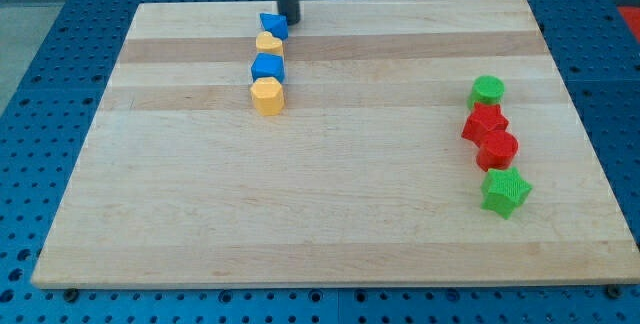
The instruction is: Move the blue triangle diagonally towards the top right of the yellow hexagon
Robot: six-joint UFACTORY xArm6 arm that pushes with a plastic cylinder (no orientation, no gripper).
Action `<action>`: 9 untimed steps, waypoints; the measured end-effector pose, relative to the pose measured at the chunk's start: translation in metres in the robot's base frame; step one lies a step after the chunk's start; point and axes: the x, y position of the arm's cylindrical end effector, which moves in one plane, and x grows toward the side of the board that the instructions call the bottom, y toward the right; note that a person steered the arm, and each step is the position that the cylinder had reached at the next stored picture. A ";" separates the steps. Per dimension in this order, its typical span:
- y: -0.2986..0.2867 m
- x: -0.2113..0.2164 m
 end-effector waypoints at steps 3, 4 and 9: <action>0.034 -0.023; -0.020 -0.024; -0.015 0.042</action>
